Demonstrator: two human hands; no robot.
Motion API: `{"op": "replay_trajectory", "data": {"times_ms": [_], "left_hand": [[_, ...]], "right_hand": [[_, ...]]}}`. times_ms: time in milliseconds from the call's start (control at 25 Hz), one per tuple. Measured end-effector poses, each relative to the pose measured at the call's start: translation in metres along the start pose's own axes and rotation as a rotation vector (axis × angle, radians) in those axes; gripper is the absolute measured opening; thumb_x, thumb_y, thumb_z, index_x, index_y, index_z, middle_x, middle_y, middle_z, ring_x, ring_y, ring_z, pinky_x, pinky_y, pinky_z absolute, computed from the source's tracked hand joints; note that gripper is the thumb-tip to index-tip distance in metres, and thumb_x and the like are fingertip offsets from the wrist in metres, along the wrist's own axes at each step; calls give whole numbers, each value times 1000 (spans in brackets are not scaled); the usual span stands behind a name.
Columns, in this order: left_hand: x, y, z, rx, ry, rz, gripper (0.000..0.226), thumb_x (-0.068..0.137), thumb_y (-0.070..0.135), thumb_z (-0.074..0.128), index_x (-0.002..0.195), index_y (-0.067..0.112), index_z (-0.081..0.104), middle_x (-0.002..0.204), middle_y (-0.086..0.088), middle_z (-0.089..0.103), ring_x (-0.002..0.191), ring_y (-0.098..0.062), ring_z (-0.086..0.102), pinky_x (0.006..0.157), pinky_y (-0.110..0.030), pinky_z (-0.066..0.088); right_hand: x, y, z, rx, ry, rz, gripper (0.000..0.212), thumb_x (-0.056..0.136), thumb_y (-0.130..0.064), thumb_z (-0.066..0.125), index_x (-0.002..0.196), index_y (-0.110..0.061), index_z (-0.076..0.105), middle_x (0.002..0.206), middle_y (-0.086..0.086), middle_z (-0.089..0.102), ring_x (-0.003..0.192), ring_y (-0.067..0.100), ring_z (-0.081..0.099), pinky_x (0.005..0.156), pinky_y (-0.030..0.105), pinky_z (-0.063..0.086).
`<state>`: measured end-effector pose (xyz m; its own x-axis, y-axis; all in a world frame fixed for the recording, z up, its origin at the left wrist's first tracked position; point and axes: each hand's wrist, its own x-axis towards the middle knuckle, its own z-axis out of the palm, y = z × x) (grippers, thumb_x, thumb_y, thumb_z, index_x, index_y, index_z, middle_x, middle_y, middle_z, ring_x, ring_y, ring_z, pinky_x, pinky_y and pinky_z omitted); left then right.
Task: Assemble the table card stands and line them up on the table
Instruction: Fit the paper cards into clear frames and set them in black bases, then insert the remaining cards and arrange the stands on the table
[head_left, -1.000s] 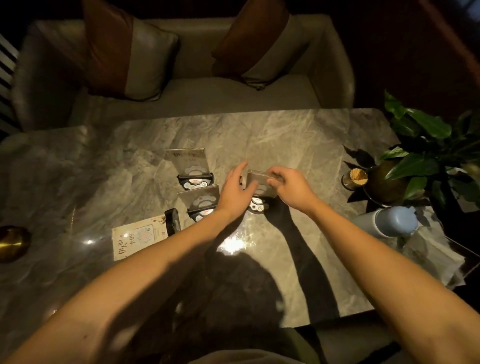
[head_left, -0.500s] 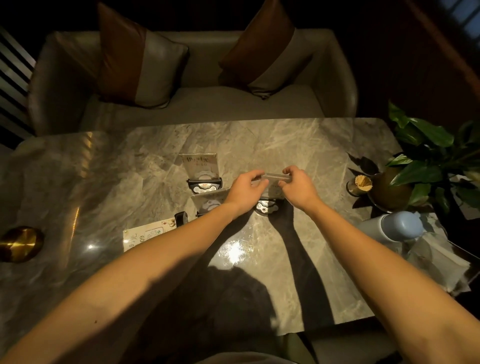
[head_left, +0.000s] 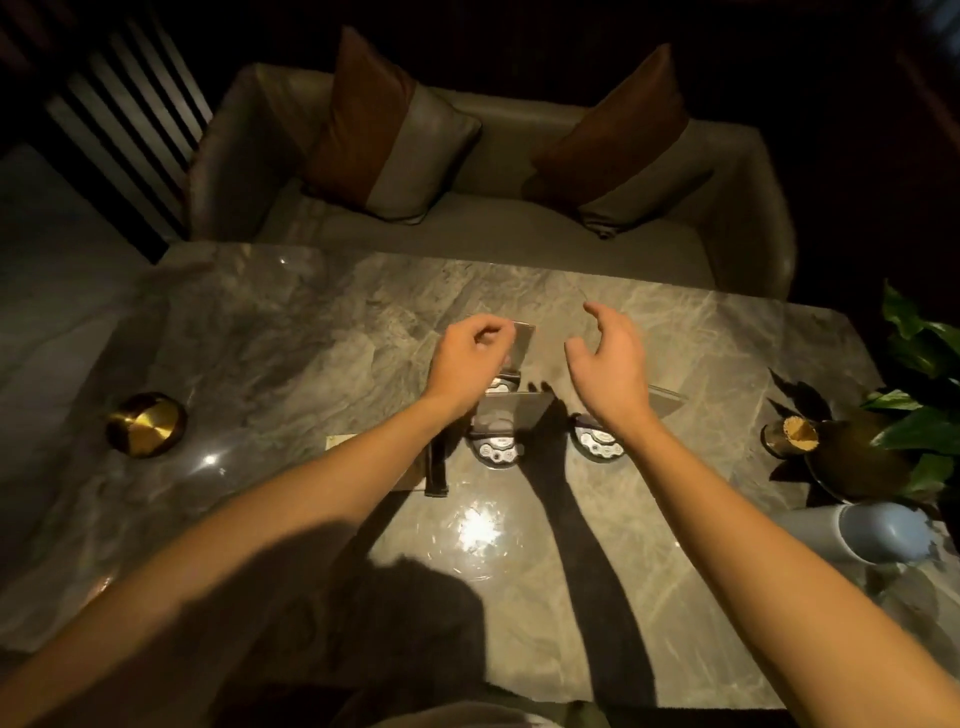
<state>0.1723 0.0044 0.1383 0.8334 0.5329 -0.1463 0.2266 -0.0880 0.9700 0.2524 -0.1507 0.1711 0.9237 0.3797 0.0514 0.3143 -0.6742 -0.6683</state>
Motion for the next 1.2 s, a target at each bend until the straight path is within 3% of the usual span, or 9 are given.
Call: {"op": "replay_trajectory", "data": {"times_ms": [160,280,400,480,600,720,880,1000,1200], "left_hand": [[-2,-49,-83,119,202,-160,18,92,27,65,108,23,72,101,6,71,97,-16,68,89,-36,57],[-18,-89,-122,159,248,-302,32,91,29,67,121,17,67,118,-3,68,110,-22,64,94,-34,52],[-36,-124,-145,135,251,-391,45,90,29,69,131,14,60,133,-10,61,119,-24,60,101,-36,50],[-46,-148,-158,144,241,-468,52,86,35,69,134,17,57,134,-9,61,116,-26,63,100,-41,52],[-62,-180,-173,251,187,-557,49,87,38,67,129,13,59,115,0,67,97,-19,68,84,-32,56],[-74,-202,-179,286,135,-641,47,83,43,68,118,12,64,111,-6,73,94,-24,71,83,-38,59],[-81,-222,-176,310,59,-723,47,80,44,70,117,15,67,119,-7,72,104,-28,69,90,-35,56],[-85,-230,-172,251,78,-718,37,81,33,74,113,13,70,115,-8,74,102,-27,70,89,-34,55],[-77,-235,-172,179,83,-723,47,63,43,66,101,14,67,111,-10,76,96,-27,73,86,-40,59]], "right_hand": [[-14,-69,41,84,-67,-208,46,97,-20,57,142,-13,51,140,5,54,128,16,51,109,33,42],[-29,-98,89,57,-189,-357,49,95,-20,58,143,-12,50,142,6,54,132,18,49,111,37,41],[-41,-110,135,-38,-382,-361,61,94,-22,60,151,-14,41,156,10,40,144,25,35,117,43,33],[-47,-111,161,-121,-519,-316,68,93,-25,63,155,-17,34,161,15,31,148,31,28,116,45,29],[-52,-95,200,-259,-721,-239,83,90,-29,69,159,-21,24,163,20,21,149,39,21,117,48,27],[-62,-75,230,-388,-881,-209,91,83,-31,73,158,-21,22,156,18,29,143,41,32,113,51,34],[-73,-63,252,-466,-947,-201,97,79,-37,80,155,-15,24,154,13,36,141,34,36,111,51,37],[-81,-57,260,-592,-900,-249,87,80,-42,77,149,-15,31,148,9,40,139,31,32,108,53,35],[-90,-48,271,-634,-849,-199,83,72,-37,81,140,-17,38,137,9,50,131,32,42,111,48,33]]}}
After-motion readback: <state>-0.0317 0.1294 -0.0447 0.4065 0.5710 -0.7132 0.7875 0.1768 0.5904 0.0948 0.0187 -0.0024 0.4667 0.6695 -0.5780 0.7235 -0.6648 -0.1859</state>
